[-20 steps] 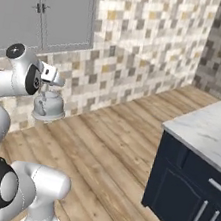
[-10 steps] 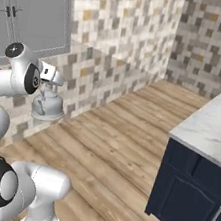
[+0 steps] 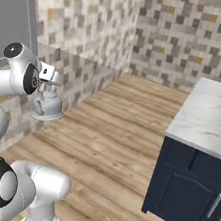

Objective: The kettle is done boiling. Turn off the stove, then wait for 300 timesteps before moving the kettle to the dining table.

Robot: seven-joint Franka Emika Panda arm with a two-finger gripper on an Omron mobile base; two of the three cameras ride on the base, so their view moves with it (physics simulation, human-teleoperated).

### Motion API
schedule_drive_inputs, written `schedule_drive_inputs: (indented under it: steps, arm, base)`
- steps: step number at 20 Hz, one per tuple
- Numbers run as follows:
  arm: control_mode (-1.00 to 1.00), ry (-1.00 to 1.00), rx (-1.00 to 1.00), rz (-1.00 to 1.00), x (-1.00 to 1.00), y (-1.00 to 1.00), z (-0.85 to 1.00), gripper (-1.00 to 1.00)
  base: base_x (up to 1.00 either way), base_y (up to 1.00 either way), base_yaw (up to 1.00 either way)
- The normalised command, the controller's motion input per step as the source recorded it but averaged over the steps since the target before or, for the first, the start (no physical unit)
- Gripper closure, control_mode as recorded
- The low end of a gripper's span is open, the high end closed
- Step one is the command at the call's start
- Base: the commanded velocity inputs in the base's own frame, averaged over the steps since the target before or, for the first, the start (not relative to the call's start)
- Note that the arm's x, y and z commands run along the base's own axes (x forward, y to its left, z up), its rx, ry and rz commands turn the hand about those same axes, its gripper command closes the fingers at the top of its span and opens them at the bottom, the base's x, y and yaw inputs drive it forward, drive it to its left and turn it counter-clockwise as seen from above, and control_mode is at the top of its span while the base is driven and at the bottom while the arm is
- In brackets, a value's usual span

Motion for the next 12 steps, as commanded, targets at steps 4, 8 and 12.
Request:
schedule_drive_inputs:
  steps: [4,8,12]
  arm:
    - [1.00,0.00,0.00,0.00,0.00,0.00,0.00,1.00]
    - [1.00,0.00,0.00,0.00,0.00,0.00,0.00,1.00]
    - [1.00,0.00,0.00,0.00,0.00,0.00,0.00,1.00]
  base:
    - [0.54,0.46,-0.44]
    - [0.57,0.40,-0.43]
    - [0.54,0.35,-0.43]
